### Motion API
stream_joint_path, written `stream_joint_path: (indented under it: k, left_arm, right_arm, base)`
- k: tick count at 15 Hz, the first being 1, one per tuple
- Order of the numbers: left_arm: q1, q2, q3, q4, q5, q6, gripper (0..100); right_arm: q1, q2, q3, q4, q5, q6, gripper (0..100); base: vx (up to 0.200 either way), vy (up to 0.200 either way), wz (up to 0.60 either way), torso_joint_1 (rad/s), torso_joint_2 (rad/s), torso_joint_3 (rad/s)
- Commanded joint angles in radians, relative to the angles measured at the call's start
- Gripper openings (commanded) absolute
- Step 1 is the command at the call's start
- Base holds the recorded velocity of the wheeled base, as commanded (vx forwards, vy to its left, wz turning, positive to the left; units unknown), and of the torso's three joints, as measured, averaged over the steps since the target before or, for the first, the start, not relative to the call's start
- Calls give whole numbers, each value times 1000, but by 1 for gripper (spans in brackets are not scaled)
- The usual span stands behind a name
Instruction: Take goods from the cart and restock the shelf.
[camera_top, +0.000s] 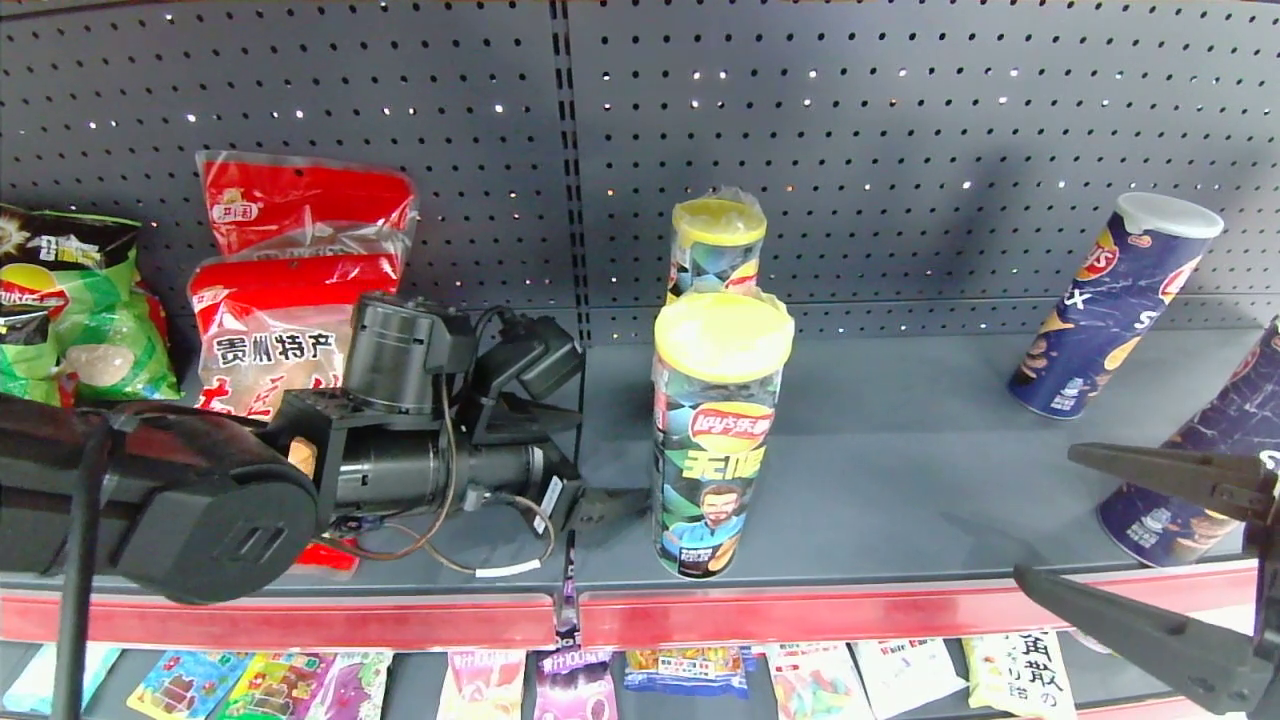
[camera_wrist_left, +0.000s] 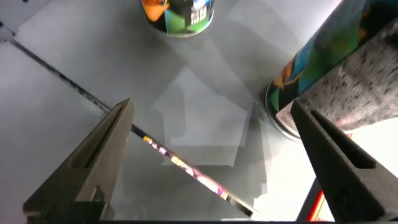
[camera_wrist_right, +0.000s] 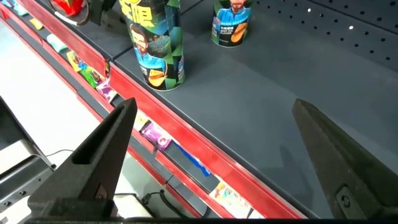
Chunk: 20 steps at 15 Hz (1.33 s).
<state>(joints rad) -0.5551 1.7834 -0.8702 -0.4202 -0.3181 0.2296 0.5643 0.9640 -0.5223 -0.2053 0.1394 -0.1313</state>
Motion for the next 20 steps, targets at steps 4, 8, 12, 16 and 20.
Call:
stream_joint_path:
  k: [4,8,12,16,20]
  left_arm:
    - [35,-125,129,0,11,-1,100]
    - [37,-403,329,9,76,-13,100]
    - [73,-754,501,116,217,-78,100]
    - [176,-1179,528,498,350,-139,100]
    - [376,-1326,545,643,432,-203,100]
  right_arm:
    - [-1,2,18,-2,-1,5,100]
    - [-35,-24,64,-9,0,5,100]
    - [-64,-110,108,-6,-3,7,100]
    - [-96,-380,266,1,-20,7,100]
    - [-267,-551,277,179,-172,78,100]
  base:
    - [0,0,0,0,0,0]
    - [0,0,0,0,0,0]
    - [0,0,0,0,0,0]
    - [0,0,0,0,0,0]
    - [0,0,0,0,0,0]
